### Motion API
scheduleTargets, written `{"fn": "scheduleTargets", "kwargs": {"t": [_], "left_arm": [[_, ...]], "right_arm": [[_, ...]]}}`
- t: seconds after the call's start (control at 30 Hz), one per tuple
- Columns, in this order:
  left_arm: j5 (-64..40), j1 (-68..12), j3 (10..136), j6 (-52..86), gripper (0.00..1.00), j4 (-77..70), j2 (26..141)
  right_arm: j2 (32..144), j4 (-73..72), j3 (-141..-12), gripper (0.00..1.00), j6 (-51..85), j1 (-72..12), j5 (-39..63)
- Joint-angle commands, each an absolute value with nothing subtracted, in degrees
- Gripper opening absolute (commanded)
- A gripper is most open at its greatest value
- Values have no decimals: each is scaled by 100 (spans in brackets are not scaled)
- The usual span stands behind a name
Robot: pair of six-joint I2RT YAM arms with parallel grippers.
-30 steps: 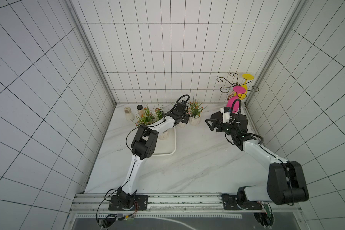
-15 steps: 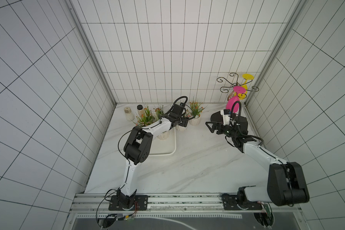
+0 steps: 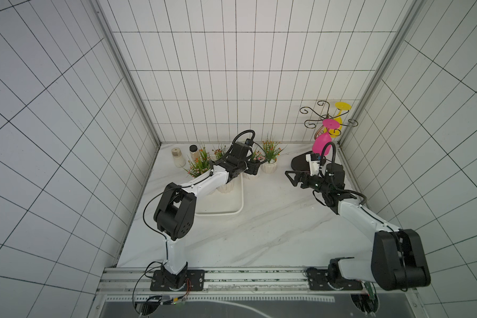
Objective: Put the potted gypsophila into the storage box
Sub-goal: Pick up the baby's breath potted plant from the center of the board.
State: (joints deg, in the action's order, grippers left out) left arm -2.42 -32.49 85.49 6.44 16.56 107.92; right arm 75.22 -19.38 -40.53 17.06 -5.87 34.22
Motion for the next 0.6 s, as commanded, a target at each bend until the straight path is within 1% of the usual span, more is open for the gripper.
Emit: {"fn": "scheduleTargets", "kwargs": {"t": [0.0, 0.37, 0.57], "left_arm": [[-500, -3276, 8494, 660, 51, 1180, 10290], [-769, -3328, 7930, 624, 50, 1349, 9265], [-846, -3332, 7537, 416, 50, 1419, 8696]], "right_arm": [[7272, -2040, -3706, 94, 1518, -520, 3684], [7166, -2021, -3476, 94, 1345, -527, 3774], [7067, -2218, -3246, 91, 1195, -523, 4407]]}}
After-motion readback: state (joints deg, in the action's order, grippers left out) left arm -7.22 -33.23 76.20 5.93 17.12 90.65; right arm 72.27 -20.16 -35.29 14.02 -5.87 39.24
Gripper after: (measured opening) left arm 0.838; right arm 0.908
